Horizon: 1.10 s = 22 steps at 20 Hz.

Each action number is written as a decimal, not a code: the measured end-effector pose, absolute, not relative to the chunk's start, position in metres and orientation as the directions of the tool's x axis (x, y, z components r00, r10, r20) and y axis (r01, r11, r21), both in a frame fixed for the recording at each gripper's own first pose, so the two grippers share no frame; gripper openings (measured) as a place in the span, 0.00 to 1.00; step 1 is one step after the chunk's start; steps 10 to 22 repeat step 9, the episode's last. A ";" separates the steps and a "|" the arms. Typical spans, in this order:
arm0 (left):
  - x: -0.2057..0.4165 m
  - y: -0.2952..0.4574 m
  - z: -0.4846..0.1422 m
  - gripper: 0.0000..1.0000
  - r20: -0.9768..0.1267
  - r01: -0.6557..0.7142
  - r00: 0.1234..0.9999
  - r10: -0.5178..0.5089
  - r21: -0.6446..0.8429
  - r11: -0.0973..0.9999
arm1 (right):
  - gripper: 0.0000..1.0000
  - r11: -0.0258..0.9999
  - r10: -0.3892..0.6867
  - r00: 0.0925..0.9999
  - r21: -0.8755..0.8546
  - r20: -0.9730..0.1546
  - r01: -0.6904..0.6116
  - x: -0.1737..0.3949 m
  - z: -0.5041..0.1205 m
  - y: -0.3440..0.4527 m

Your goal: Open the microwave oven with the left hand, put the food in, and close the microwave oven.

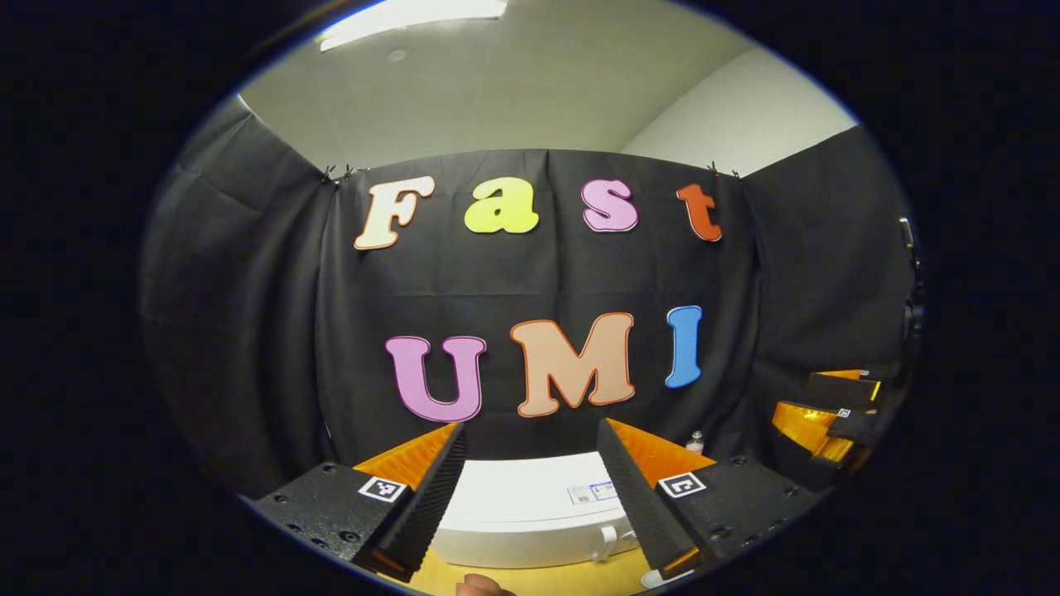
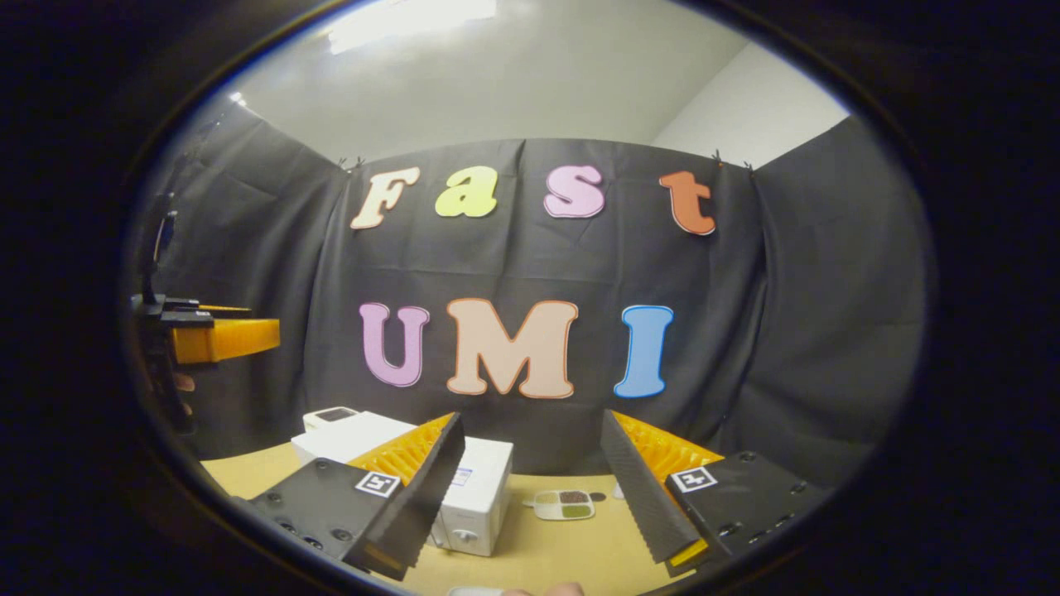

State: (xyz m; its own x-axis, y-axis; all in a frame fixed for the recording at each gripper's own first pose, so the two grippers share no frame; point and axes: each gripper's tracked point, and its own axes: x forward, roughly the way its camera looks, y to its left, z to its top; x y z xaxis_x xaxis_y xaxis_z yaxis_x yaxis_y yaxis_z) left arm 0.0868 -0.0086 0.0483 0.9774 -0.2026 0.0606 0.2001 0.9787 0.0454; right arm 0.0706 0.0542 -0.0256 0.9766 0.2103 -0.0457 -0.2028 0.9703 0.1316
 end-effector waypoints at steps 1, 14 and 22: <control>0.085 -0.011 0.048 0.95 0.055 0.203 0.977 -0.205 0.045 0.978 | 0.96 0.970 0.212 0.976 0.131 -0.045 -0.204 0.070 -0.026 0.054; 0.076 -0.016 0.045 0.95 0.056 0.197 0.978 -0.199 0.037 0.980 | 1.00 0.963 0.223 0.973 0.165 -0.055 -0.212 0.065 -0.033 0.052; 0.076 -0.016 0.045 0.95 0.056 0.197 0.978 -0.199 0.037 0.980 | 1.00 0.963 0.223 0.973 0.165 -0.055 -0.212 0.065 -0.033 0.052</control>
